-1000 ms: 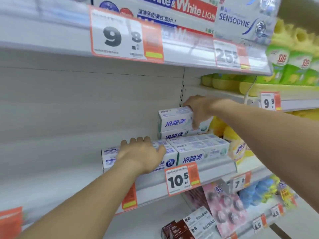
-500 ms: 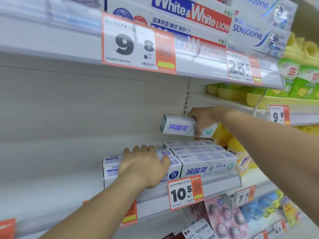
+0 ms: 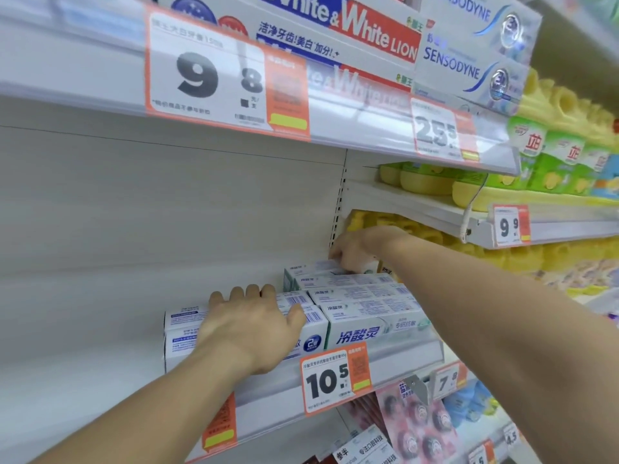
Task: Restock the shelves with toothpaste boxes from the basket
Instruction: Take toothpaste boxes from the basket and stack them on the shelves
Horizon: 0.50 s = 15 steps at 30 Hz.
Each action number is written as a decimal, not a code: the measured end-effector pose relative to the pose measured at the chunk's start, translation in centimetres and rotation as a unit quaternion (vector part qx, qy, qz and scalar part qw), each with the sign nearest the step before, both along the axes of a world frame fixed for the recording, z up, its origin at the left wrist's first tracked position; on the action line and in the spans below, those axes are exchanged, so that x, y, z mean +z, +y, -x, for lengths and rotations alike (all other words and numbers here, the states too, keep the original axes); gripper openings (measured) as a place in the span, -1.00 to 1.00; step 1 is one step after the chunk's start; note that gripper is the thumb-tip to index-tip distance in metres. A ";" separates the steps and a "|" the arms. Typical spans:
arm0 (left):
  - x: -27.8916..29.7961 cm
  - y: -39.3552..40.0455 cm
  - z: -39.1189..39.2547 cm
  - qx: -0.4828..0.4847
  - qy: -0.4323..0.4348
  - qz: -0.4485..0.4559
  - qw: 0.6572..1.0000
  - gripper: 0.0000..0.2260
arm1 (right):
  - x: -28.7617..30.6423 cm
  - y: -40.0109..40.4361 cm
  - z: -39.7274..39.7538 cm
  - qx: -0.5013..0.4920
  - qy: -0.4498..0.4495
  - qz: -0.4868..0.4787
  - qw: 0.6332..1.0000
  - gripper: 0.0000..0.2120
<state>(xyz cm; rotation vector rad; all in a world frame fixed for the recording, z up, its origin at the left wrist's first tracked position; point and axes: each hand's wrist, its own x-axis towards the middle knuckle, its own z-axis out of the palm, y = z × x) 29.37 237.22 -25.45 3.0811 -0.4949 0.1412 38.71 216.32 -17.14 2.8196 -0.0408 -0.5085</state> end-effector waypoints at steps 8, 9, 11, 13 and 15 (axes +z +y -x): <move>-0.1 -0.1 -0.2 0.000 -0.011 -0.006 1.000 -0.50 | -0.1 1.1 2.7 0.042 -0.027 -0.256 0.965 -0.54; -0.1 -0.1 -0.2 0.000 -0.012 -0.005 1.000 -0.49 | -0.5 1.1 3.5 0.053 -0.025 -0.255 0.965 -0.51; -0.2 -0.1 -0.2 0.003 -0.014 -0.002 1.000 -0.49 | -1.3 0.9 4.9 0.061 -0.035 -0.241 0.968 -0.43; -0.2 -0.1 -0.2 0.005 -0.014 -0.001 1.000 -0.50 | -2.1 0.4 5.7 0.066 -0.055 -0.237 0.968 -0.37; -0.1 -0.1 -0.1 0.005 -0.013 -0.003 1.000 -0.49 | -2.7 0.1 6.0 0.070 -0.071 -0.240 0.966 -0.36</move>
